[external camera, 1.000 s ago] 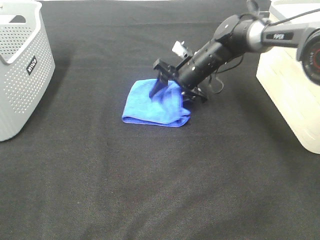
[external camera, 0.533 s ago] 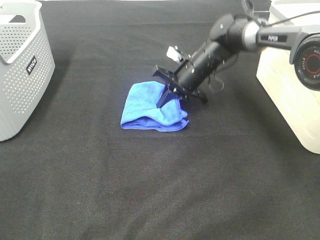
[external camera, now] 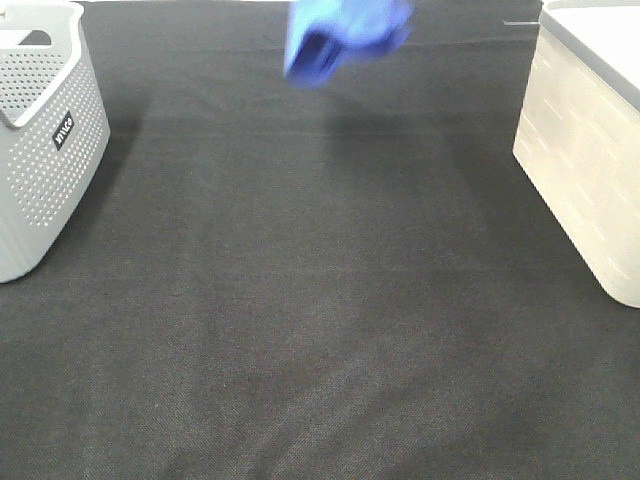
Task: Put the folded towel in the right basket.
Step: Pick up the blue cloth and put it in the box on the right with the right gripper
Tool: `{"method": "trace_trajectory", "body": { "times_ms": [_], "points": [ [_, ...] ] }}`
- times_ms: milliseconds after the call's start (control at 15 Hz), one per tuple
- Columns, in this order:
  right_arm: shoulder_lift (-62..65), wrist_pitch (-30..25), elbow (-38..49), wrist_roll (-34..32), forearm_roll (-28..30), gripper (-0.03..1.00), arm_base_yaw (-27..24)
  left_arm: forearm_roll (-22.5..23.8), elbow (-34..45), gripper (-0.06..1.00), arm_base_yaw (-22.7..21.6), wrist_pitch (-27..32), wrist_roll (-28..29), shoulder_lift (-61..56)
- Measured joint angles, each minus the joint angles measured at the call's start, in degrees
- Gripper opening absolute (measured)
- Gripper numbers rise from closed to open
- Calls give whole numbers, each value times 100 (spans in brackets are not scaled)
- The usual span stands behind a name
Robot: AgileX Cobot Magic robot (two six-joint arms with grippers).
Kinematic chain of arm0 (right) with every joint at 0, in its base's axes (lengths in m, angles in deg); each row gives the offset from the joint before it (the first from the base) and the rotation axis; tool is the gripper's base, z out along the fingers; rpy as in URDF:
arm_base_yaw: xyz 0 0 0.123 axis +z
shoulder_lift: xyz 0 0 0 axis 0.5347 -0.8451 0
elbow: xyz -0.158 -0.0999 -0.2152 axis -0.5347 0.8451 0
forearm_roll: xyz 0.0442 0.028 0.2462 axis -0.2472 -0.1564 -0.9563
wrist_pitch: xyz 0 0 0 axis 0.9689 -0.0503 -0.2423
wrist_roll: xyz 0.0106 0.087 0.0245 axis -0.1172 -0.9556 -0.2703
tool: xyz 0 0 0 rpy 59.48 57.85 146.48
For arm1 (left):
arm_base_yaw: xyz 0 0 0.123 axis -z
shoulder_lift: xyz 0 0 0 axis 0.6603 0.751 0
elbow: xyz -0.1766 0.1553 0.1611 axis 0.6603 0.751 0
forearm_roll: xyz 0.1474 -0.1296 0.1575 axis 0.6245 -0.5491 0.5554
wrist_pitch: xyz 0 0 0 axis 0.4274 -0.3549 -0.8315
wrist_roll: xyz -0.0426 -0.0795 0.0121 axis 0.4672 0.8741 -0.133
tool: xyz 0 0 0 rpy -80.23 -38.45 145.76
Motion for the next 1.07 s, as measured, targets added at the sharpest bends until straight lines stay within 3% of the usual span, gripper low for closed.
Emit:
{"method": "trace_trajectory", "body": {
  "times_ms": [133, 200, 267, 533, 667, 800, 867, 1000, 1067],
  "points": [
    [716, -11, 23, 6, 498, 16, -705, 0, 0, 99, 0, 0, 0, 0],
    [716, -11, 23, 6, 498, 16, -705, 0, 0, 99, 0, 0, 0, 0],
    [1220, -11, 304, 46, 945, 16, -1192, 6, 0, 99, 0, 0, 0, 0],
    [2498, -34, 2097, 309, 2217, 16, -2332, 6, 0, 99, 0, 0, 0, 0],
    [2584, -63, 3191, 378, 2464, 16, -2681, 6, 0, 99, 0, 0, 0, 0],
    [2303, -97, 3581, 407, 2790, 17, -2727, 6, 0, 99, 0, 0, 0, 0],
    [2166, -97, 3610, 367, 2882, 30, -2727, 17, 0, 99, 0, 0, 0, 0],
    [2074, -92, 3621, 309, 2922, 78, -2727, 23, 0, 99, 0, 0, 0, 0],
    [2097, -92, 3621, 309, 2922, 89, -2727, 23, 0, 99, 0, 0, 0, 0]
  ]
}}
